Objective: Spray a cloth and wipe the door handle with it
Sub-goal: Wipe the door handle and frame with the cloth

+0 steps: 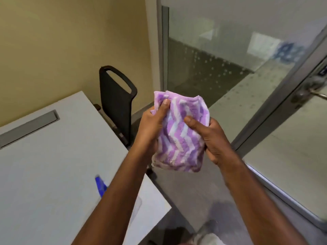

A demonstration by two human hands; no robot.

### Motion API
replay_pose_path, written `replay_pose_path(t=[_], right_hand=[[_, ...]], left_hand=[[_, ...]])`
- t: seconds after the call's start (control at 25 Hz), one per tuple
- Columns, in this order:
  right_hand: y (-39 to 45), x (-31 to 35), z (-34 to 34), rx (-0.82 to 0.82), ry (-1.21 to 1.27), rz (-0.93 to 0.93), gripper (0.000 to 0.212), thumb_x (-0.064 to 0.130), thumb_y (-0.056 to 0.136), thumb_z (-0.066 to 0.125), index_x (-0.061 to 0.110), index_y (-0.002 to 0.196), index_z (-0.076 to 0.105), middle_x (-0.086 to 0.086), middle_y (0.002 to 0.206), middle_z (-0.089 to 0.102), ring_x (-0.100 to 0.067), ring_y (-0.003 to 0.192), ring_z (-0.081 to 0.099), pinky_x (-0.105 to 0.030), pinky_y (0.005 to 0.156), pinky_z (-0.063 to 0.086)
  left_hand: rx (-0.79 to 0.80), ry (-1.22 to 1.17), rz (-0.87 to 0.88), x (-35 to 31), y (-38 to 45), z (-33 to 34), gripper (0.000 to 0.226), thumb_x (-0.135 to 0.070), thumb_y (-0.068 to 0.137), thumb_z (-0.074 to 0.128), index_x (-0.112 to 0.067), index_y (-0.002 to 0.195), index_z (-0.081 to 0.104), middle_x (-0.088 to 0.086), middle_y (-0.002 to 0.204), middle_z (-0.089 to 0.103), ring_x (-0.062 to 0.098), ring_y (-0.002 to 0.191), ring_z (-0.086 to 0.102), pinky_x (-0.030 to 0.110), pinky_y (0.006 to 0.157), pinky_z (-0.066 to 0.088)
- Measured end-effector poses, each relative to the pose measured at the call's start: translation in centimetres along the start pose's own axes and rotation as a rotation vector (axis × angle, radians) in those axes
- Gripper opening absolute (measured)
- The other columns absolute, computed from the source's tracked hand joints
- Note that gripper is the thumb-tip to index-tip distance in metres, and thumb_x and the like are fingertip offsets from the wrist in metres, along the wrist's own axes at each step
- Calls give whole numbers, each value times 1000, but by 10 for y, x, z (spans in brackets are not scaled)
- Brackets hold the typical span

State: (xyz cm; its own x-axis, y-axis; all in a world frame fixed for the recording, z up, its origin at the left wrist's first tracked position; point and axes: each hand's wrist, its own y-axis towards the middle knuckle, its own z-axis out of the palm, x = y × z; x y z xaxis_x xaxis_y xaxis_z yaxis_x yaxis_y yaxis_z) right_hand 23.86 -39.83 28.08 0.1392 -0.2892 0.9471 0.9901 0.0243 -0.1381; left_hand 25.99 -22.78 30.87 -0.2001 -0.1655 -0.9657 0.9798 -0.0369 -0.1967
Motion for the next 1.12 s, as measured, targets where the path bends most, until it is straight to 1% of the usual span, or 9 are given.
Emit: replay_pose_path(t=[0.16,0.28,0.44,0.52,0.64,0.84,0.96,1.04,1.12], right_hand=[[16,31,-112,-185,14,-49,24,39,86,85,28,107,80,-8,110,82,-29,102,79,-35,76,64],[24,50,-187,-318,48,-102,17,34,95,77,28,111,79,-8,111,81,-28,103,79,-35,78,65],[21,70,-276,-430,109,-111,31,36,91,81,22,119,77,-13,112,81,-32,104,79,-36,76,65],[17,78,-314,-447,123,-89,43,31,84,87,18,123,75,-16,114,80,-35,104,78,-40,79,65],[20,89,-360,-493,139,-58,37,18,83,88,17,119,78,-18,113,80,-37,103,78,-42,80,65],[45,105,-423,-589,261,-6,35,20,84,85,17,118,79,-20,118,78,-41,106,77,-51,86,64],[65,116,-456,-643,311,-13,39,19,83,83,13,121,77,-23,121,76,-44,108,75,-54,88,63],[78,128,-474,-679,357,-18,43,18,82,80,9,124,75,-25,121,75,-43,104,76,-51,82,64],[89,141,-490,-738,394,-43,45,16,81,76,7,125,73,-26,119,76,-40,99,77,-48,77,65]], left_hand=[[114,-59,-54,20,45,117,44,-59,99,65,-19,93,82,12,105,81,28,96,80,37,75,66],[272,-10,-56,43,75,201,27,-42,92,81,-16,101,78,16,110,80,32,99,79,44,82,66],[293,133,16,79,104,313,16,-23,88,87,-18,96,74,2,90,81,16,80,78,30,65,60],[325,158,26,90,115,361,21,-26,89,86,-12,98,74,5,90,81,17,79,76,36,71,62],[385,162,22,101,133,415,40,-44,85,80,-7,99,74,9,94,81,20,82,75,43,79,61],[446,219,-21,114,182,487,51,-60,89,67,-9,81,63,1,74,60,16,70,56,37,70,46],[569,253,-75,118,219,527,48,-60,94,62,-13,86,66,8,78,62,20,76,60,39,73,46],[662,274,-56,117,245,553,52,-53,104,59,-4,87,66,11,81,63,22,79,60,38,75,45],[697,298,-3,115,275,575,51,-43,111,52,1,88,65,4,76,65,17,71,59,30,69,44]])
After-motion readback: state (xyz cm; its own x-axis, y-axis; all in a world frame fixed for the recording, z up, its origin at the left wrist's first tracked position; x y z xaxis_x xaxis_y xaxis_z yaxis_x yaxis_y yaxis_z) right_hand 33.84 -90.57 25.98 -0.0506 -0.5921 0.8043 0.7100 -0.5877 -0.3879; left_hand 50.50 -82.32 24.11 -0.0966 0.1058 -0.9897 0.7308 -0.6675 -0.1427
